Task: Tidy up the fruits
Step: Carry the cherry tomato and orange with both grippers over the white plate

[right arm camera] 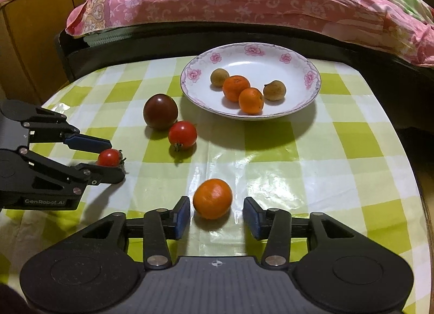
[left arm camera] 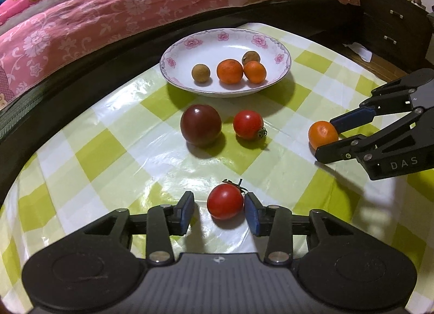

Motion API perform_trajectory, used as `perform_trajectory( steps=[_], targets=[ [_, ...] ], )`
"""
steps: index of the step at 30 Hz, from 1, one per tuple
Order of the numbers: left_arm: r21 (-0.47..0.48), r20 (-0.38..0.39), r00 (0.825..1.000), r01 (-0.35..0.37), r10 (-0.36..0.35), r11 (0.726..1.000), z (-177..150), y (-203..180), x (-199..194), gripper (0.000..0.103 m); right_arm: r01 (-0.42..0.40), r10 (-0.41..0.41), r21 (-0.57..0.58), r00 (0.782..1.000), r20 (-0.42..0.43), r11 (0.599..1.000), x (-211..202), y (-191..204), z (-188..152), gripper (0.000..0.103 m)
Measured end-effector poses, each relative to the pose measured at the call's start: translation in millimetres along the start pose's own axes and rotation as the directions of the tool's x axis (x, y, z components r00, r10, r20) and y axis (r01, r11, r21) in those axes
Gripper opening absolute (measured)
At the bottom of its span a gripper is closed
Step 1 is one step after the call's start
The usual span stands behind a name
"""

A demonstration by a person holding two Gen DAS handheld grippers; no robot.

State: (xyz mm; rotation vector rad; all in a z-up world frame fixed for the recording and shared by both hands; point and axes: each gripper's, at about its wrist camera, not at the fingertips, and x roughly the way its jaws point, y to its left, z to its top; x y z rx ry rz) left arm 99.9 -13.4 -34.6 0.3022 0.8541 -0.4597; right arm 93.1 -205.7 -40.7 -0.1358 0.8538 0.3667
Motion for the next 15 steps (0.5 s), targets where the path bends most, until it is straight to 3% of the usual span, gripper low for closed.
perform_trajectory(
  steps=[15],
  targets=[
    [-0.004,0.023,1.0,-0.004,0.004,1.0,-2.3,-2.2,-1.0,0.05,0.003,-0.002,-0.019,1.0,0.026,1.0,7.7,7.4,5.5,0.043]
  ],
)
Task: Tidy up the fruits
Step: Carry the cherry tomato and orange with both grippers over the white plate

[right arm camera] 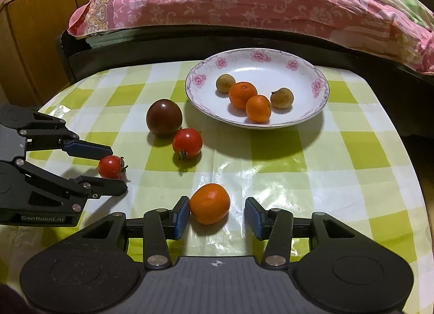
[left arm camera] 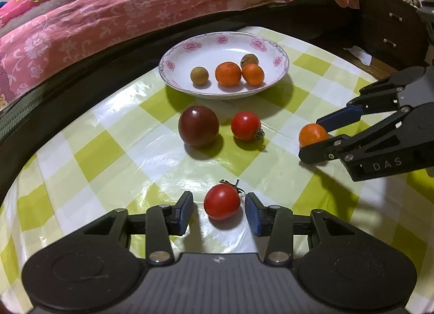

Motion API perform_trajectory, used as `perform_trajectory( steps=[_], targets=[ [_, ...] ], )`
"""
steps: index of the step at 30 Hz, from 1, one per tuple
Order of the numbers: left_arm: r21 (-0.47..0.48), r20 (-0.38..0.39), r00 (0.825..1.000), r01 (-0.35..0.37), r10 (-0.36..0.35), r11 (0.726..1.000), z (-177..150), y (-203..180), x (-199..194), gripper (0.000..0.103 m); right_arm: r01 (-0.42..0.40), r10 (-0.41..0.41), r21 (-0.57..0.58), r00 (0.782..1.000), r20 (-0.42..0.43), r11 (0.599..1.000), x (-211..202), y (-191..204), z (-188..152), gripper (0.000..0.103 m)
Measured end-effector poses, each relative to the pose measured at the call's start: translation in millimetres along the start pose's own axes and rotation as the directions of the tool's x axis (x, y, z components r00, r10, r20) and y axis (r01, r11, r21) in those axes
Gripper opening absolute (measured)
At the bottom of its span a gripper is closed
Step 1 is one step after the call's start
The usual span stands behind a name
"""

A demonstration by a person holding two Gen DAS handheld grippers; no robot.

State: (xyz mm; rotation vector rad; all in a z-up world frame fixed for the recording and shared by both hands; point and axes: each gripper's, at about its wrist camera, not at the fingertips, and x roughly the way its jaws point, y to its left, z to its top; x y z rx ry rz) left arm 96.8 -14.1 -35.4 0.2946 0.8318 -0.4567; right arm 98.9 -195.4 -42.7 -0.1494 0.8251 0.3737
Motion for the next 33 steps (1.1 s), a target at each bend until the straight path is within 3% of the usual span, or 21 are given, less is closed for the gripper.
perform_trajectory(
  steps=[2,7,11,18,33],
  targets=[
    [-0.003,0.002,1.0,-0.002,0.002,1.0,1,1,1,0.047,0.0,0.0,-0.002,1.0,0.001,1.0,1,1,1,0.043],
    [-0.009,-0.003,1.0,0.019,-0.019,1.0,1,0,0,0.037,-0.007,0.007,-0.023,1.0,-0.006,1.0,1,6,2,0.028],
    [-0.006,-0.007,1.0,0.014,-0.014,1.0,2,-2,0,0.037,0.02,-0.021,-0.062,1.0,-0.004,0.998,1,13,1,0.028],
    [-0.014,-0.003,1.0,0.019,-0.019,1.0,7,-1,-1,0.037,0.02,-0.02,-0.033,1.0,-0.009,0.999,-1,11,3,0.027],
    [-0.022,0.072,0.997,-0.002,0.003,1.0,53,-6,2,0.037,0.016,-0.019,0.033,0.996,0.082,0.999,-15,-1,29,0.027]
  ],
)
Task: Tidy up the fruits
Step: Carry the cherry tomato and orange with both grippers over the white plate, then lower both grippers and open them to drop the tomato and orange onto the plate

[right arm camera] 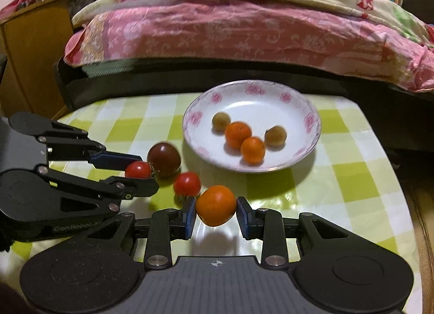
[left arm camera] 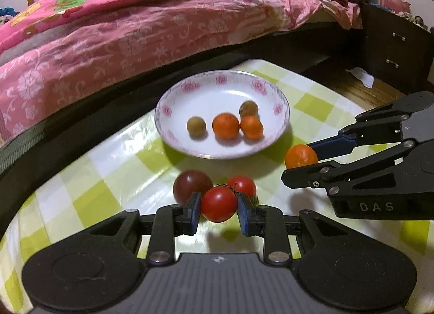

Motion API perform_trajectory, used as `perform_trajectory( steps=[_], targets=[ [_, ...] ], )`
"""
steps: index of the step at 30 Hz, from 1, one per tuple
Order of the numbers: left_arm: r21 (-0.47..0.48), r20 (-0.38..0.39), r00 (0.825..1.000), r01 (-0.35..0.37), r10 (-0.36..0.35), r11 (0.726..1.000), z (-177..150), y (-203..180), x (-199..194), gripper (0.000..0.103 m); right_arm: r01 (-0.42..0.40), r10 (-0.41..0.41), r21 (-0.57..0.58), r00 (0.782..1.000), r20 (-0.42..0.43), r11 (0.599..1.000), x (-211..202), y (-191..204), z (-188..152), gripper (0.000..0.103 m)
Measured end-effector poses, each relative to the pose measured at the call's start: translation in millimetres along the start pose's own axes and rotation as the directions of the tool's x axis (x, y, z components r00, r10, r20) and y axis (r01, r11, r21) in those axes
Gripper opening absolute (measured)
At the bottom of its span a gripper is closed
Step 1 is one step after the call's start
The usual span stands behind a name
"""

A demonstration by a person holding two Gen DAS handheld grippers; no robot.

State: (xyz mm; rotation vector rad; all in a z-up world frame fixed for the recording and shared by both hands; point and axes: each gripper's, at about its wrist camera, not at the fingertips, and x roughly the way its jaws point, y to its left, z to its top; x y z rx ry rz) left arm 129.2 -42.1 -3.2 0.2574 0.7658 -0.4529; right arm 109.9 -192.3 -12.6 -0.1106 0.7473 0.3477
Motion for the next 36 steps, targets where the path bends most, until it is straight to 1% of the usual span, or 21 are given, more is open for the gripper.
perform_trajectory(
  steps=[8,13,16,23,27,33,36],
  targets=[
    [0.008,0.038,0.999,-0.036,0.036,0.999,31,-2,18,0.037,0.027,-0.028,0.032,0.998,0.055,0.999,4,-17,25,0.028],
    [0.006,0.044,0.997,-0.059,0.059,0.998,44,-3,35,0.037,0.039,-0.044,0.082,0.997,0.059,0.996,14,-33,36,0.028],
    [0.013,0.037,0.997,-0.071,0.07,0.997,45,-3,44,0.037,0.055,-0.06,0.073,0.997,0.057,0.996,21,-38,39,0.028],
    [0.024,0.005,0.996,-0.087,0.087,0.996,42,0,63,0.037,0.066,-0.066,0.024,0.997,0.03,0.998,40,-40,43,0.028],
    [0.023,0.007,0.996,-0.088,0.088,0.996,44,1,70,0.037,0.071,-0.071,0.009,0.997,0.043,0.997,44,-42,46,0.028],
    [0.026,0.014,0.996,-0.086,0.086,0.996,45,0,77,0.037,0.073,-0.075,0.029,0.996,0.055,0.997,46,-49,49,0.028],
    [0.023,0.017,0.996,-0.088,0.088,0.996,45,2,79,0.037,0.068,-0.069,0.032,0.996,0.047,0.997,47,-51,50,0.028]
  ],
)
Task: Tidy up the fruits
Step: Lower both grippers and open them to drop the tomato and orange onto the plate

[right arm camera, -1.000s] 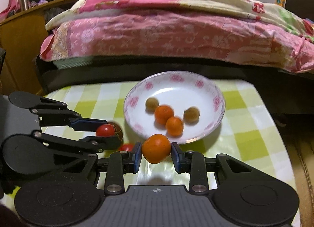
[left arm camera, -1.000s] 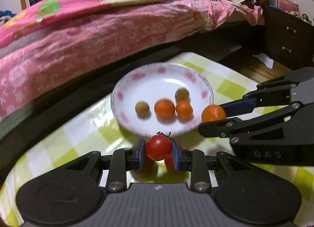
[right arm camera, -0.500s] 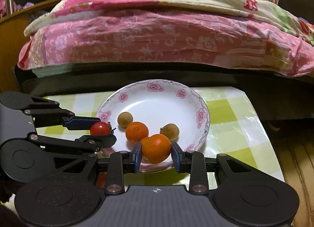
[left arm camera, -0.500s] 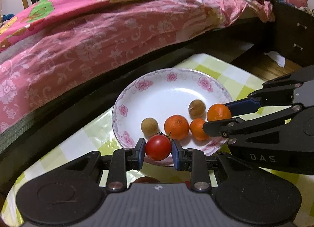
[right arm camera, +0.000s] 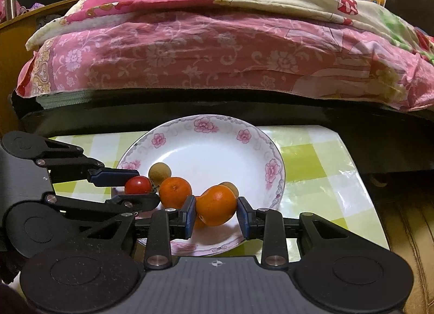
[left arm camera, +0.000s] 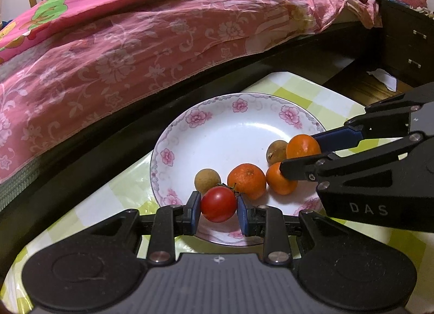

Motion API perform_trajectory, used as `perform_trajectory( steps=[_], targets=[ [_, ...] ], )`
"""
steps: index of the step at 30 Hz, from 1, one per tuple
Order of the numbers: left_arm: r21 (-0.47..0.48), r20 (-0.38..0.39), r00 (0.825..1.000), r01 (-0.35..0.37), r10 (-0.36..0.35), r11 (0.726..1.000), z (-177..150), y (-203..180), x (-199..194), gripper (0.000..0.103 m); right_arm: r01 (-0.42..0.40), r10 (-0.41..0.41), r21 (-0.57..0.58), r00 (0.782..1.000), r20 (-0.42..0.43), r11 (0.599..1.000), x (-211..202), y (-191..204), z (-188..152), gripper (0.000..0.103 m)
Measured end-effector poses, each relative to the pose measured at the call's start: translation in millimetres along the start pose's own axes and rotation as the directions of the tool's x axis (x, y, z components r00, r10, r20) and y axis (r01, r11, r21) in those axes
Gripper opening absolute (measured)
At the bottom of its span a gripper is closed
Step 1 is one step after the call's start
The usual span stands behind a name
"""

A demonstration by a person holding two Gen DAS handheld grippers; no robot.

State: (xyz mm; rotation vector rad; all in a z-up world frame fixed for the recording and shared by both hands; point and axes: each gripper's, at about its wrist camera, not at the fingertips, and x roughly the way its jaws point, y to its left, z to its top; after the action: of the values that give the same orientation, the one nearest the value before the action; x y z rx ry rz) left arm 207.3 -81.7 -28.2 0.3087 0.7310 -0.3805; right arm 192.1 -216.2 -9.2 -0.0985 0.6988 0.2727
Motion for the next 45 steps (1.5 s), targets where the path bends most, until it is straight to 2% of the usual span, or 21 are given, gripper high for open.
perform_trajectory(
  steps=[7,22,32,45],
  targets=[
    [0.008,-0.011,1.0,0.004,-0.004,1.0,-6,-1,0,0.037,-0.032,0.031,-0.035,0.999,-0.038,0.999,-4,5,0,0.028],
    [0.01,0.002,1.0,-0.003,0.003,1.0,-7,1,4,0.037,-0.043,0.038,-0.094,0.997,-0.06,0.995,-4,9,-2,0.026],
    [0.019,0.004,1.0,-0.016,0.016,1.0,-8,-2,5,0.037,-0.037,0.036,-0.022,0.999,-0.032,0.999,1,1,-2,0.026],
    [-0.025,0.058,0.998,-0.021,0.022,0.999,9,7,-14,0.037,0.025,-0.028,0.055,0.999,0.043,0.998,0,-13,3,0.029]
  ],
)
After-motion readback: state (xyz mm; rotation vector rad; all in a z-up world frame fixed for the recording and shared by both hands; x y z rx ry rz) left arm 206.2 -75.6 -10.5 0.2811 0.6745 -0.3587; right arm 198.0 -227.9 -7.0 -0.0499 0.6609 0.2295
